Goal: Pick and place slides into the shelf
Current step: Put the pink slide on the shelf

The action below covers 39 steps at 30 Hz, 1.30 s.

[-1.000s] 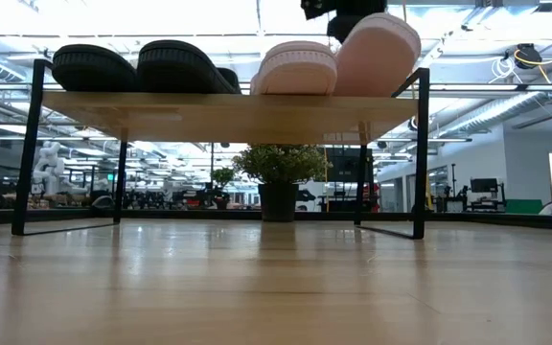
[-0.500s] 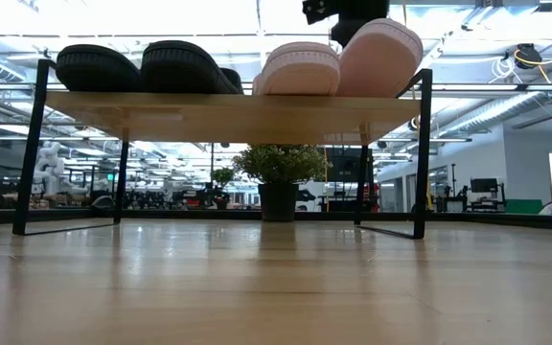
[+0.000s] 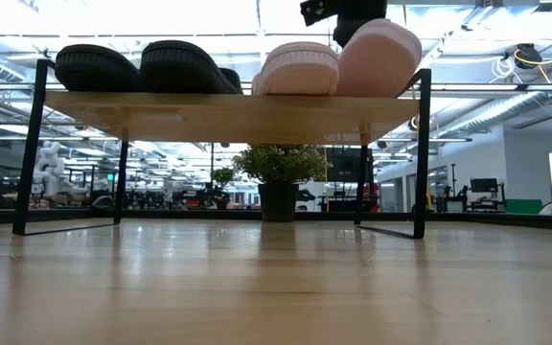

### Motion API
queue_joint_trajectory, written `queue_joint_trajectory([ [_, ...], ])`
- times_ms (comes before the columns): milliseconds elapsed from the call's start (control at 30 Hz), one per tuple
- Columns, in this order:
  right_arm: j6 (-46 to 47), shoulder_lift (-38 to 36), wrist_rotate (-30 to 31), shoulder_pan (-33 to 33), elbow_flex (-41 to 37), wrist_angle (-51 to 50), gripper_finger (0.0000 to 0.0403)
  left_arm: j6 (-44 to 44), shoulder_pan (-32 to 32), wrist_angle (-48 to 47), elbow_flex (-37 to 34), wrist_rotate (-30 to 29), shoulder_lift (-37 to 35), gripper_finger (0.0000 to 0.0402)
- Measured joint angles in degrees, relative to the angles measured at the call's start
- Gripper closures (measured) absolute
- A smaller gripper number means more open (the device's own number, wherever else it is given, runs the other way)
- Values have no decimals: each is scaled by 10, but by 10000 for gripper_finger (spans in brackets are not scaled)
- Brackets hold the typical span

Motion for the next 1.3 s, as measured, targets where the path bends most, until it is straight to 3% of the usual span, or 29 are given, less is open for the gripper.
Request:
queue_joint_trajectory([
  [967, 6, 15, -58, 4, 0, 0, 403, 5, 0, 11, 0, -13, 0, 158],
  [1300, 13, 12, -119, 0, -1, 1, 359, 4, 0, 11, 0, -13, 0, 158],
])
